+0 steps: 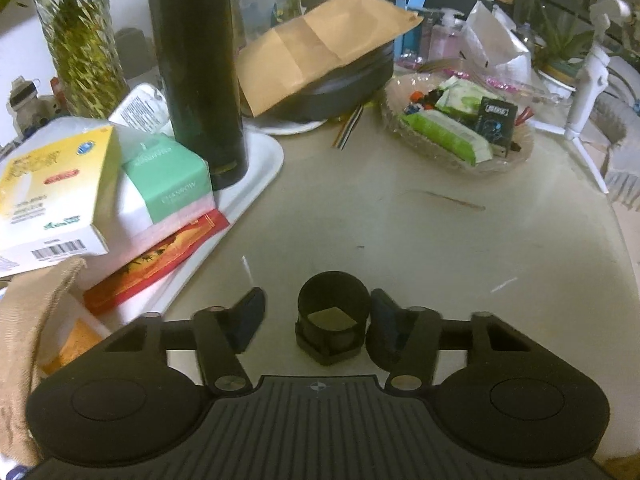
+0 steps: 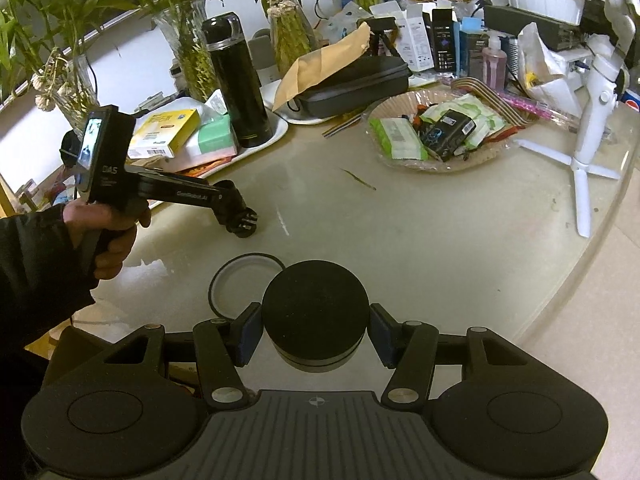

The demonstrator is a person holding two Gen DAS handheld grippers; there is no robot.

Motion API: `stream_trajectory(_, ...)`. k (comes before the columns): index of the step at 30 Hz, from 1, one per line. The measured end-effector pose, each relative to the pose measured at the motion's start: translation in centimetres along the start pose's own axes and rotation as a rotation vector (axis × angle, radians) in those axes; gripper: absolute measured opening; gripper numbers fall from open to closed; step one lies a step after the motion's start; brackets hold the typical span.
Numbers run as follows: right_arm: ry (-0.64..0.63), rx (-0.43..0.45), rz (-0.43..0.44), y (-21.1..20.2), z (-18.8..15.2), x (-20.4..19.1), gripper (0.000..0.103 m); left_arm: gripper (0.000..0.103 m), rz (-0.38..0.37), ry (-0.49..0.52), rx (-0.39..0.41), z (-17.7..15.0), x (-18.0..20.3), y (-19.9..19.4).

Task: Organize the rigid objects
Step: 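Lower the left gripper onto the black tube and close it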

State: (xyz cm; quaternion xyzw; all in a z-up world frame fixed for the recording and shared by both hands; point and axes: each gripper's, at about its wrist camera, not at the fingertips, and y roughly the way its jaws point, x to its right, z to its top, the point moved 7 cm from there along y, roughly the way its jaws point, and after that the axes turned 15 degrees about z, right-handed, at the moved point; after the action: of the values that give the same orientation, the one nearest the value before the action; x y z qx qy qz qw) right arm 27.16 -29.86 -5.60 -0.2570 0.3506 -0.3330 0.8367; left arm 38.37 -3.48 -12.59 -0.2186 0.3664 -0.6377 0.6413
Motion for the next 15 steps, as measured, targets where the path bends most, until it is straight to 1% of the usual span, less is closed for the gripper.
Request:
stream_trajectory(1,0.002,0.000,-0.001,0.0,0.0,0.1,0.059,0.037,-0.014,-0.008,-0.001,0.1,0.0,0.0)
stream_trajectory(3,0.004,-0.001,-0.003,0.0,0.0,0.2,0.059,0.037,-0.007,-0.004,-0.016,0.1,0.2,0.0)
stream_trajectory(10,0.007,0.001,-0.023,-0.3,0.1,0.5,0.059,0.037,0.006,0.019,-0.011,-0.2,0.0,-1.1)
stream_trajectory(15,0.009,0.002,-0.026,-0.6,0.1,0.1,0.059,0.037,0.006,0.000,0.000,0.0,-0.9,-2.9)
